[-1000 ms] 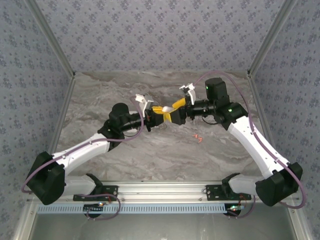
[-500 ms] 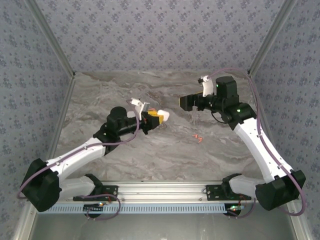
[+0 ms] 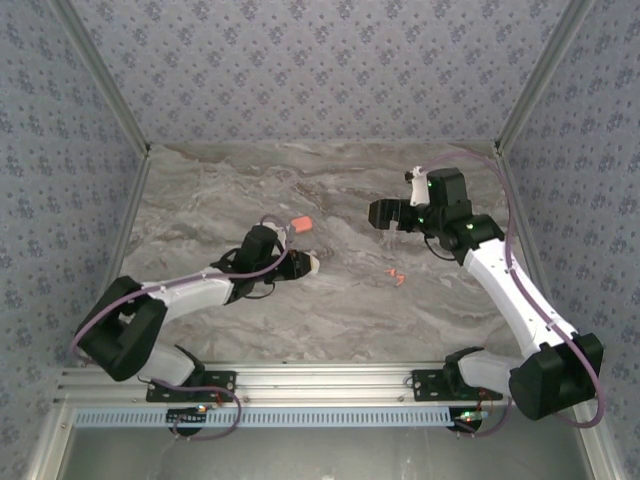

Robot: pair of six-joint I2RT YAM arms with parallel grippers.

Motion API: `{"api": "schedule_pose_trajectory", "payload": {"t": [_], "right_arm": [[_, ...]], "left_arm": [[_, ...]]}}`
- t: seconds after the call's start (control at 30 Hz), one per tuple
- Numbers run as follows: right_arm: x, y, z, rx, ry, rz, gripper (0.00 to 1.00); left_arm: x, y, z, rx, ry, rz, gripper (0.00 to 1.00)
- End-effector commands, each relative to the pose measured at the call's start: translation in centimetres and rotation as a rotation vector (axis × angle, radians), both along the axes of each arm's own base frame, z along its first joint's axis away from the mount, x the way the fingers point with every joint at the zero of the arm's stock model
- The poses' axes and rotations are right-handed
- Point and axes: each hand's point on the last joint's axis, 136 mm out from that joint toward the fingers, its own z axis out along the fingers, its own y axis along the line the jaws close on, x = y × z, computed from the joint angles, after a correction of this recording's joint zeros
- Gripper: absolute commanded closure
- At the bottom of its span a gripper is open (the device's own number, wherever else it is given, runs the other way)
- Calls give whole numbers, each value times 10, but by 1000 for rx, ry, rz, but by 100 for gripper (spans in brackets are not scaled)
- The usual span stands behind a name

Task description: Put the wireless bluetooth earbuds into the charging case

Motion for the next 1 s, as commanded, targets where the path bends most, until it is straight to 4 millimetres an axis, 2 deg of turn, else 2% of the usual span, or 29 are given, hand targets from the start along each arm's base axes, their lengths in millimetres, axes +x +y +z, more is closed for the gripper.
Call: {"api": "schedule_pose_trajectory", "payload": {"t": [0.0, 0.17, 0.27, 0.57, 0.8, 0.97], "right_arm": [[0, -4, -9, -17, 30, -18, 0], [-2, -4, -17, -37, 54, -3, 0], [-3, 0, -18, -32, 55, 26, 0], [2, 6, -11, -11, 30, 110, 0], [13, 14, -9, -118, -63, 261, 0], [26, 29, -16, -225, -145, 466, 0]], "left_arm": [[22, -3, 5, -27, 0, 79, 100], [33, 1, -16, -6, 41, 114, 100], [38, 5, -23, -8, 56, 138, 97], [41, 16, -31, 29, 67, 155, 59], [42, 28, -14, 57, 32, 170, 50], [42, 46, 17, 81, -30, 201, 43]]}}
